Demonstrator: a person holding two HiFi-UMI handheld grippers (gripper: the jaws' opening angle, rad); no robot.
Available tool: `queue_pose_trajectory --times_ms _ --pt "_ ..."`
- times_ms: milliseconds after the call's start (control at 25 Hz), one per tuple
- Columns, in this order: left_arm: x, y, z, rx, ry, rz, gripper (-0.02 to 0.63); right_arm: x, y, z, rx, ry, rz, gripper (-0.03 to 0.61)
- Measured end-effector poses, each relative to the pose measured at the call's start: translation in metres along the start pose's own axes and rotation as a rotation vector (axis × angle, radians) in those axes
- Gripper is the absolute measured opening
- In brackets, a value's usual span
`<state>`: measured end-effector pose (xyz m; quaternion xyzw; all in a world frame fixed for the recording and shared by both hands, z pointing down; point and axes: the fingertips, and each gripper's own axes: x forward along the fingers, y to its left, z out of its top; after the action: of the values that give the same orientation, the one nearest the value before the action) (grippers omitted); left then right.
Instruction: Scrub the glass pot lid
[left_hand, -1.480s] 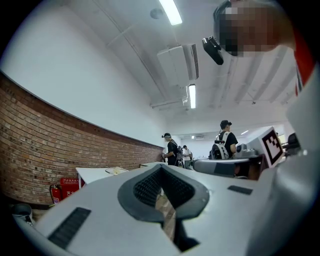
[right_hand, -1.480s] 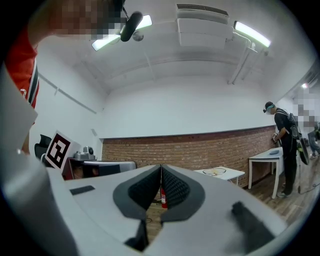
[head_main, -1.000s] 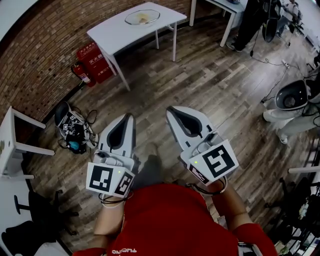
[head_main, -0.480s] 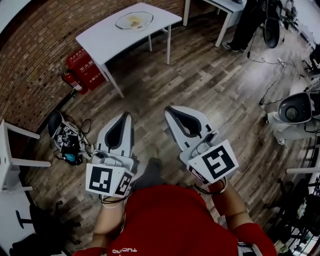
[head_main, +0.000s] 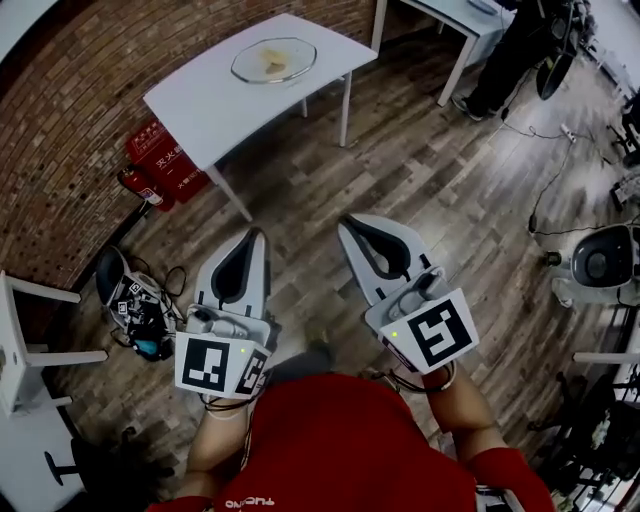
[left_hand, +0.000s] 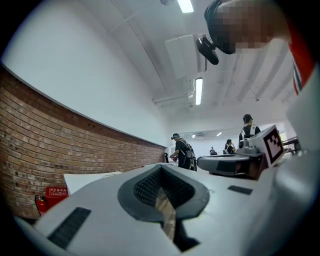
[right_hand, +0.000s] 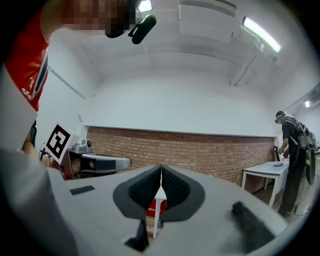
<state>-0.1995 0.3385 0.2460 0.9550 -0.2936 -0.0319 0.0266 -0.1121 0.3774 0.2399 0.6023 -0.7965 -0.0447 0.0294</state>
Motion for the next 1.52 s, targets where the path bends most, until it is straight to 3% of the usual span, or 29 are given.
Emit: queue_pose_trajectory --times_ms 280,560,880,1120,1520 --pt "0.057 0.061 -0.003 -0.006 0.005 -0.001 0.017 0.072 -0.037 -0.008 -0.005 0.016 -0.005 0.031" --pt "0.098 0.086 -0.005 -0.02 0.013 -0.009 0.017 0.11 -0.07 -0.012 -0.002 0.024 -0.01 0.031" --pt "0.155 0.116 -0.012 -0.027 0.008 0.033 0.017 0.159 -0.116 -0.022 -0.015 0.022 0.031 0.031" --pt "0.221 0.152 -0.011 -0.024 0.003 0.087 0.017 0.22 -0.17 -0.023 -0.012 -0.007 0.089 0.031" --pt "0.314 0.175 -0.016 -0.006 0.014 0.156 0.017 0.275 -0.255 -0.037 0.002 -0.012 0.152 0.031"
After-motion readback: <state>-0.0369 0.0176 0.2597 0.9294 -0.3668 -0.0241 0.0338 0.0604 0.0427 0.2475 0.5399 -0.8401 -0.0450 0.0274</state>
